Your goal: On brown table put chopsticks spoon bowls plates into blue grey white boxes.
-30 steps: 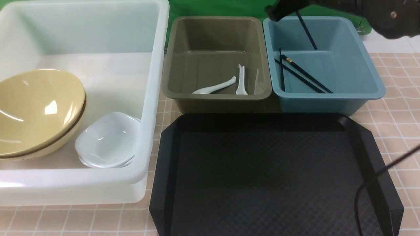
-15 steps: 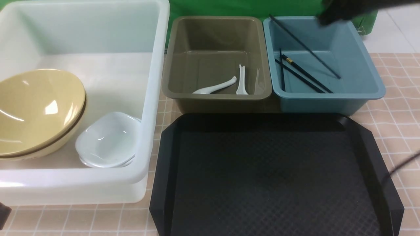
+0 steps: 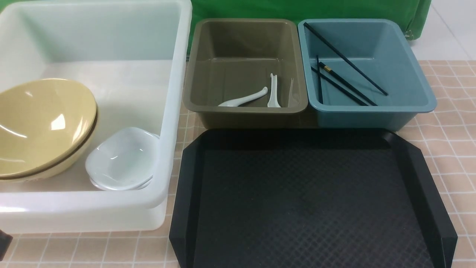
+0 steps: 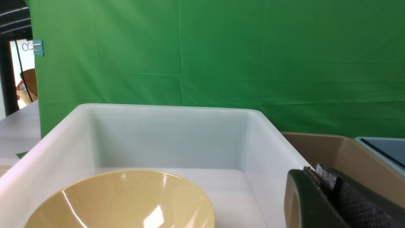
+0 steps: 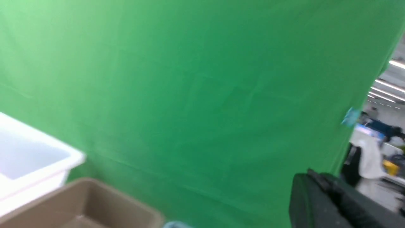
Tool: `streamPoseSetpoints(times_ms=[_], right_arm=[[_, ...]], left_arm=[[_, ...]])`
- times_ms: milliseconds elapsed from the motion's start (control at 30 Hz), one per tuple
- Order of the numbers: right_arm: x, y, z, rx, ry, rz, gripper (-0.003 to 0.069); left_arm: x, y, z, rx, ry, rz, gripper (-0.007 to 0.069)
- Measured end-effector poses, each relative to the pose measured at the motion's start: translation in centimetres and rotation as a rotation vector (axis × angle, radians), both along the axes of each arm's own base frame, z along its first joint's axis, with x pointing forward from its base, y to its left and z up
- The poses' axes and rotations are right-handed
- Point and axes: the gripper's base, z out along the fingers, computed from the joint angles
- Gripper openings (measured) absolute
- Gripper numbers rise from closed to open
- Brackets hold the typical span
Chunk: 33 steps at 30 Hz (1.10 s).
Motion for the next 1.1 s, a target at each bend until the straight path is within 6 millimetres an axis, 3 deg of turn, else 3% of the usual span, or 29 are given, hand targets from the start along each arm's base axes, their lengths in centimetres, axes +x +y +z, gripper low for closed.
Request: streamPoseSetpoints(times_ms=[133, 167, 200, 400, 500, 800, 933, 1100], right_arm=[[-0.6, 0.4, -8.3, -0.001, 0.026, 0.062, 0.0037], [-0.8, 0.4, -8.9, 0.000, 0.024, 0.069, 0.0037], [-0.9, 0.5, -11.5, -0.009, 0.064, 0.080, 0.0037], [-2.0, 0.3, -18.6, -0.016, 0.237, 0.097, 0.0037], [-2.5, 0.2, -20.5, -0.009, 0.294, 0.098, 0.0037], [-2.9, -0.5, -22.8, -0.077, 0.522, 0.030, 0.0038], [-3.5, -0.9, -22.8, -0.066, 0.528, 0.007, 0.0040], [-5.1, -2.2, -21.6, 0.035, 0.381, -0.095, 0.0043]], left_arm=[[0.0, 0.0, 0.0, 0.000, 0.000, 0.000, -0.0011], [0.0, 0.0, 0.0, 0.000, 0.000, 0.000, -0.0011], [0.0, 0.0, 0.0, 0.000, 0.000, 0.000, -0.0011], [0.0, 0.0, 0.0, 0.000, 0.000, 0.000, -0.0011], [0.0, 0.0, 0.0, 0.000, 0.000, 0.000, -0.0011], [0.0, 0.0, 0.0, 0.000, 0.000, 0.000, -0.0011], [0.0, 0.0, 0.0, 0.000, 0.000, 0.000, -0.0011], [0.0, 0.0, 0.0, 0.000, 0.001, 0.000, -0.0011]])
